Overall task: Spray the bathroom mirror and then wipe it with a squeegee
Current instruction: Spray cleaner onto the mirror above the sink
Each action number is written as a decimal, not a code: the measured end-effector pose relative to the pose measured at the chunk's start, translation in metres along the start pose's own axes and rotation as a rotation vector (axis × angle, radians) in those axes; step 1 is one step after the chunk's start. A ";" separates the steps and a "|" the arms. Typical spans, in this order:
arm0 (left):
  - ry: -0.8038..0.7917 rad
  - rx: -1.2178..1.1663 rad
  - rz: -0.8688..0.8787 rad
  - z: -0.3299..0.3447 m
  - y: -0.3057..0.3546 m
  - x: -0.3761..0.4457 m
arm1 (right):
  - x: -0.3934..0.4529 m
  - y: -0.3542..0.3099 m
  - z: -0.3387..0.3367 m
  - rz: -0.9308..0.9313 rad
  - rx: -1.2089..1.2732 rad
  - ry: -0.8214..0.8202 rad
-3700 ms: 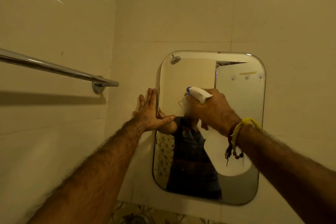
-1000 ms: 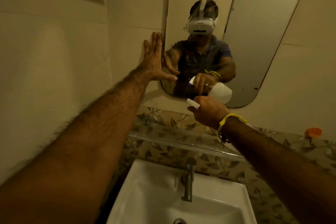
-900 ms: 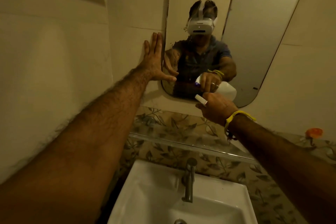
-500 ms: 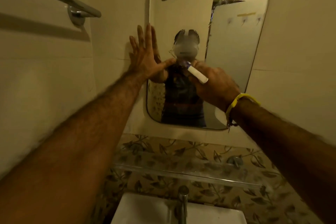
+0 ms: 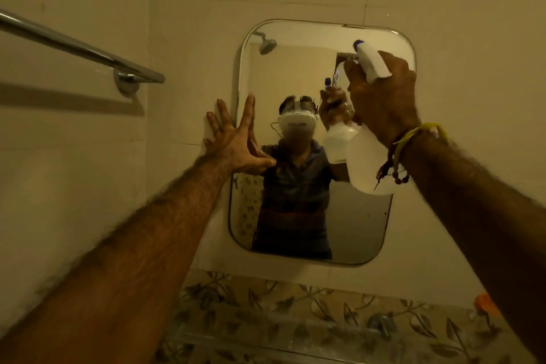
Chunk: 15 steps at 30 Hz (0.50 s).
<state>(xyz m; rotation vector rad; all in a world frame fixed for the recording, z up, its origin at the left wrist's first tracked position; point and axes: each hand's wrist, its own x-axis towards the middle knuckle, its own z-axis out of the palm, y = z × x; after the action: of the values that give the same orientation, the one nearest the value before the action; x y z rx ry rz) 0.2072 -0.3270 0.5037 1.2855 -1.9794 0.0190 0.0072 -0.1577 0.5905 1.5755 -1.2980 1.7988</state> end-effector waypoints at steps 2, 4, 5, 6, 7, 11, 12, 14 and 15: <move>0.004 0.012 -0.009 0.002 0.002 0.000 | -0.005 0.007 -0.002 0.071 0.009 -0.030; 0.012 0.022 -0.015 0.004 0.002 0.000 | -0.022 0.019 0.000 0.133 0.010 -0.101; 0.013 0.022 -0.019 0.005 0.002 0.001 | -0.032 0.024 0.001 0.165 0.006 -0.142; 0.009 0.020 -0.025 0.006 0.002 0.002 | -0.042 0.029 0.002 0.190 -0.004 -0.185; 0.002 0.021 -0.032 0.006 0.002 0.002 | -0.053 0.034 0.003 0.202 -0.023 -0.230; -0.002 0.037 -0.049 0.004 0.005 -0.001 | -0.091 0.050 0.003 0.200 -0.105 -0.369; 0.003 0.048 -0.052 0.003 0.005 -0.002 | -0.100 0.053 0.002 0.192 -0.128 -0.386; 0.014 0.077 -0.064 0.002 0.007 -0.007 | -0.120 0.061 0.000 0.136 -0.193 -0.414; 0.018 0.091 -0.070 0.002 0.008 -0.009 | -0.130 0.065 -0.002 0.102 -0.219 -0.441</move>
<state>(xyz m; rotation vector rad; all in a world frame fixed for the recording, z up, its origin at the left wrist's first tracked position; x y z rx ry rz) 0.2015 -0.3165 0.5000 1.4070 -1.9364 0.0869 -0.0107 -0.1531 0.4462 1.8699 -1.7322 1.3454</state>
